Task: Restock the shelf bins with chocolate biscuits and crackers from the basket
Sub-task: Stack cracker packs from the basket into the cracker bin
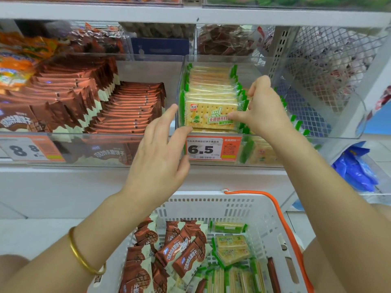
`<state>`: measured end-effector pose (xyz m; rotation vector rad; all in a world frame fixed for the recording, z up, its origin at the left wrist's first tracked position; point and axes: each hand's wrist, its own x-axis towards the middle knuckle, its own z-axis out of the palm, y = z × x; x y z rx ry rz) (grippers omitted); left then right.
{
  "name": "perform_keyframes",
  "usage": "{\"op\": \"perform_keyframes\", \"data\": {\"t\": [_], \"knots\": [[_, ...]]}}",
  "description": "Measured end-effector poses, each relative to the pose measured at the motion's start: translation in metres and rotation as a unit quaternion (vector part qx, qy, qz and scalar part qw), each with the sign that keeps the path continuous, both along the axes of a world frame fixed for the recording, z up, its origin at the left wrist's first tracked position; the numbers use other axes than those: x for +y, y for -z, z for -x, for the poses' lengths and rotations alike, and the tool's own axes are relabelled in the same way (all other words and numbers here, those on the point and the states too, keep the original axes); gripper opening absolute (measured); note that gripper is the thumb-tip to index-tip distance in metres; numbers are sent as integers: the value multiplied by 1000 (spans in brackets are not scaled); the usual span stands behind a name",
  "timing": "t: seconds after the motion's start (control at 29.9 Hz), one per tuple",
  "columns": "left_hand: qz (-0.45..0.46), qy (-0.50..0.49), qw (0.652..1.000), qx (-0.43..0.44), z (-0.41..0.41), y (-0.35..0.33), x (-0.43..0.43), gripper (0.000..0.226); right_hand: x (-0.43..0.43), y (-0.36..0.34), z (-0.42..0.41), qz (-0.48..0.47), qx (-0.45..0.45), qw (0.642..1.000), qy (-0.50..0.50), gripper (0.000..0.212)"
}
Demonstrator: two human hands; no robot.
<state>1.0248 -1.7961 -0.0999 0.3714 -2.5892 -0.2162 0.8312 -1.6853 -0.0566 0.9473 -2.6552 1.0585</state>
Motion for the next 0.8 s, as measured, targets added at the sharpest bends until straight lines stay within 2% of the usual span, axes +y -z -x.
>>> {"op": "perform_keyframes", "data": {"t": [0.13,0.2,0.27,0.3,0.37,0.43,0.5,0.53,0.6,0.67,0.74,0.8], "knots": [[16,-2,999,33,-2,-2,3,47,7,-4,-12,-13,35,999,31,57],[33,13,997,70,-6,-5,7,42,20,-11,-28,29,71,997,26,52],[45,52,993,92,-10,-5,12,37,38,-16,-51,61,46,997,-34,44],[49,84,992,78,-12,-1,15,35,44,-12,-62,41,9,996,-80,38],[65,147,987,-11,-15,16,18,31,47,15,-75,-102,-66,977,-174,29],[88,177,970,-139,-16,38,21,33,37,64,-75,-277,-121,925,-230,21],[84,178,945,-262,-16,54,26,35,27,129,-65,-394,-164,872,-239,12],[80,180,928,-316,-16,61,25,39,28,165,-58,-439,-172,850,-237,15],[78,176,894,-405,-14,67,23,47,44,229,-46,-505,-184,808,-241,27],[79,177,885,-424,-10,70,21,49,67,281,-41,-548,-193,778,-239,37],[75,179,880,-433,-9,77,19,49,81,318,-42,-559,-213,771,-219,44],[68,179,876,-443,-8,83,18,49,85,341,-46,-566,-191,772,-217,53]]}}
